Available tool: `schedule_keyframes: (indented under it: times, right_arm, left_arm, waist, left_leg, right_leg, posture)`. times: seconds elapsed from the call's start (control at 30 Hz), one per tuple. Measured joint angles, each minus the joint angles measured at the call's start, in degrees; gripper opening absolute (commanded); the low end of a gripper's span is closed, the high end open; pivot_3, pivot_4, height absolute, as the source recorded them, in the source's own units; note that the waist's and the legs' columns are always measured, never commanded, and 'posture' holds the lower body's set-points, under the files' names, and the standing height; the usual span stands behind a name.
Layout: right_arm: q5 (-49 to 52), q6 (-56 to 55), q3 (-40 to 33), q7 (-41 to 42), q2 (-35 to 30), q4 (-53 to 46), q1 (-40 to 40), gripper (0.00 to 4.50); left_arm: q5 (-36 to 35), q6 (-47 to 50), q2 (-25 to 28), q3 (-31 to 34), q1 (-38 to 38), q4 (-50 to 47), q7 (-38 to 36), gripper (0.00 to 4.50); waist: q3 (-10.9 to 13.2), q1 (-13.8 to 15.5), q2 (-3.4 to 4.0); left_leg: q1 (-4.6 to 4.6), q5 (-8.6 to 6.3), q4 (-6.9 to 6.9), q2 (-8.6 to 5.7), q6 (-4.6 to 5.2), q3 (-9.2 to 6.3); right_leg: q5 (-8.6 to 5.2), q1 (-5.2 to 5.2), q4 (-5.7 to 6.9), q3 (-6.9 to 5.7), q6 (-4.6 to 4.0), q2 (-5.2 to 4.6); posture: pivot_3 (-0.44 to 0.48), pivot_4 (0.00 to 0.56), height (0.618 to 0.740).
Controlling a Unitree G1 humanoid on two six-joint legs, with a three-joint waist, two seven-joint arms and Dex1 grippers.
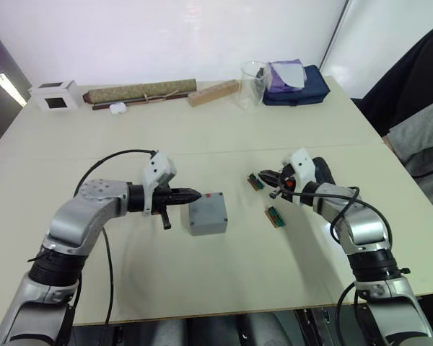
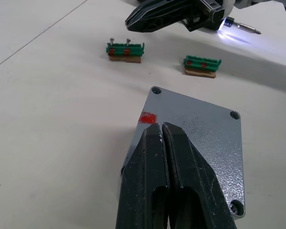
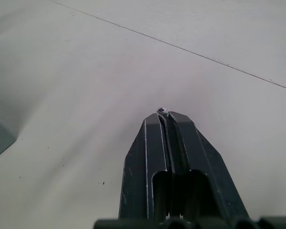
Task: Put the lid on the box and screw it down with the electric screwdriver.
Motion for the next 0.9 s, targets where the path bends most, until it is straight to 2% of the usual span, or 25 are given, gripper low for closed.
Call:
schedule_keyframes:
  times: [0.13, 0.17, 0.2, 0.33, 0.9]
  right_arm:
    - [-0.05, -0.03, 0.0, 0.16, -0.12, -0.01, 0.0, 0.09]
    - [-0.1, -0.07, 0.01, 0.24, -0.14, -0.01, 0.0, 0.68]
    - [-0.14, -0.13, 0.04, 0.51, -0.21, -0.01, 0.0, 0.81]
    - [-0.2, -0.15, 0.16, 1.0, -0.29, -0.01, 0.22, 2.37]
    - [-1.9, -3.75, 0.4, 1.02, 1.68, 5.86, -0.71, 2.37]
  left_arm:
    - [0.14, -0.13, 0.0, -0.15, 0.02, 0.0, 0.01, 0.0]
    - [0.18, -0.19, 0.01, -0.15, 0.05, 0.0, 0.01, 0.0]
    - [0.24, -0.3, 0.01, -0.15, 0.14, 0.0, 0.01, 0.0]
    - [0.53, -0.7, 0.02, -0.18, 0.36, 0.0, 0.0, 0.0]
    - [1.03, -0.93, 0.11, -0.35, 0.82, 0.01, -0.23, 0.0]
  waist:
    - [0.0, -0.01, 0.0]
    - [0.0, -0.01, 0.0]
    - [0.0, -0.01, 0.0]
    - [0.0, 0.0, 0.0]
    - [0.0, -0.07, 0.0]
  left_leg:
    - [0.0, 0.0, 0.0, 0.0, 0.0, 0.0]
    - [0.0, 0.0, 0.0, 0.0, 0.0, 0.0]
    - [0.0, 0.0, 0.0, 0.0, 0.0, 0.0]
    - [0.0, 0.0, 0.0, 0.0, 0.0, 0.0]
    - [0.01, 0.0, 0.0, 0.0, 0.0, 0.01]
  right_leg:
    - [0.0, 0.0, 0.0, 0.0, 0.0, 0.0]
    - [0.0, 0.0, 0.0, 0.0, 0.0, 0.0]
    - [0.0, 0.0, 0.0, 0.0, 0.0, 0.0]
    - [0.0, 0.0, 0.0, 0.0, 0.0, 0.0]
    - [0.0, 0.0, 0.0, 0.0, 0.0, 0.0]
  posture:
    - [0.0, 0.15, 0.74]
    - [0.0, 0.15, 0.74]
    - [0.0, 0.15, 0.74]
    - [0.0, 0.15, 0.74]
    - [0.0, 0.15, 0.74]
